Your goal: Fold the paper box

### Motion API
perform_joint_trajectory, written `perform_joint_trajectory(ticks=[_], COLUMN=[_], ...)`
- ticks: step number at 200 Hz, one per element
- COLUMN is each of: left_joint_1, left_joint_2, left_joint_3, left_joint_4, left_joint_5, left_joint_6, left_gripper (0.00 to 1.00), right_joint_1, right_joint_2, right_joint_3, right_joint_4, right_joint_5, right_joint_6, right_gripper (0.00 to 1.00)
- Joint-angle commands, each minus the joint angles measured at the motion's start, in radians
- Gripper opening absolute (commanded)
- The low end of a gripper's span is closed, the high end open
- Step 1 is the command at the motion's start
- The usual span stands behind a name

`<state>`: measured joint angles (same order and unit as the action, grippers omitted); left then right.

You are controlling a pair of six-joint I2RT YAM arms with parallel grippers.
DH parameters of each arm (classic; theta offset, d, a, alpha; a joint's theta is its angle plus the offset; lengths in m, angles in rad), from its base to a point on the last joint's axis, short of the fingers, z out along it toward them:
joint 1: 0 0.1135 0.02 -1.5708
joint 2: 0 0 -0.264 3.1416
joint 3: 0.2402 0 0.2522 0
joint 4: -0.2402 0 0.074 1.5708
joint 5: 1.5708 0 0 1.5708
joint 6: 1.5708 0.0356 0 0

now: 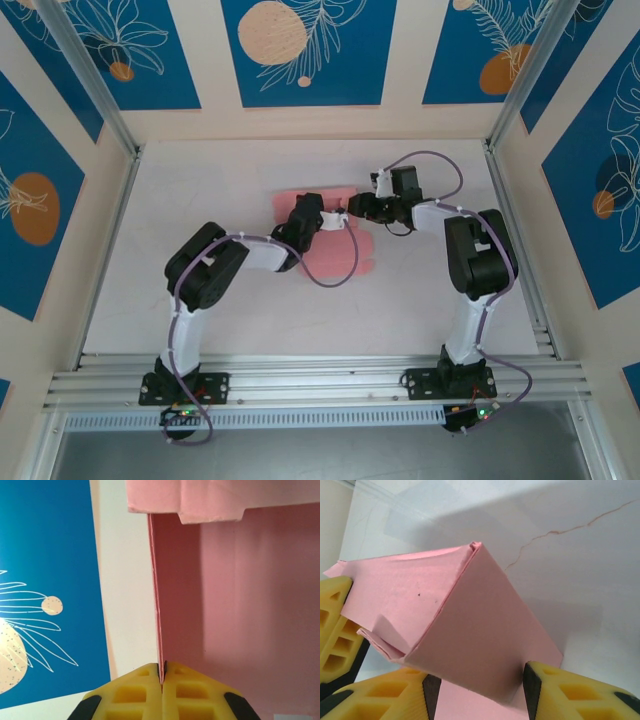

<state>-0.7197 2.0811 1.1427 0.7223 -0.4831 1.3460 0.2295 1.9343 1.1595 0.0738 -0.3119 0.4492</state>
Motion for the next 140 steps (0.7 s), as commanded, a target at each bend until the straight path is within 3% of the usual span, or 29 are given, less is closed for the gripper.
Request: perform_joint_trajectory(ticks=[1, 37, 65, 99, 140], left_joint_1=[-0.020, -0.018, -0.019, -0.017, -0.014], left_joint_2=[-0.013, -0.005, -0.001, 0.001, -0.011], left_joint_3=[0.008, 0.017, 0.017, 0.017, 0.045], left_joint_4=[-0.188, -0.178, -0.162, -0.146, -0.199], left_joint_5=[0.149, 0.142, 0.129, 0.126, 0.168], left_joint_6=[-0.042, -0.036, -0.037, -0.039, -0.093], left_gripper=[0.00, 0.00, 0.00, 0.00, 0.00], right_joint_1=[0.031, 0.067, 0.068, 0.059, 0.060], right_joint_2=[0.016, 0.018, 0.018, 0.022, 0.045], right_joint_3=[0.029, 0.035, 0.015, 0.029, 0.064], right_joint_4=[0.002, 0.005, 0.027, 0.004, -0.030], right_joint_5=[0.123, 0.244, 0.307, 0.314, 0.309], right_joint_6=[-0.032, -0.036, -0.012, -0.011, -0.013], right_gripper=[0.50, 0.48, 0.34, 0.28, 0.31])
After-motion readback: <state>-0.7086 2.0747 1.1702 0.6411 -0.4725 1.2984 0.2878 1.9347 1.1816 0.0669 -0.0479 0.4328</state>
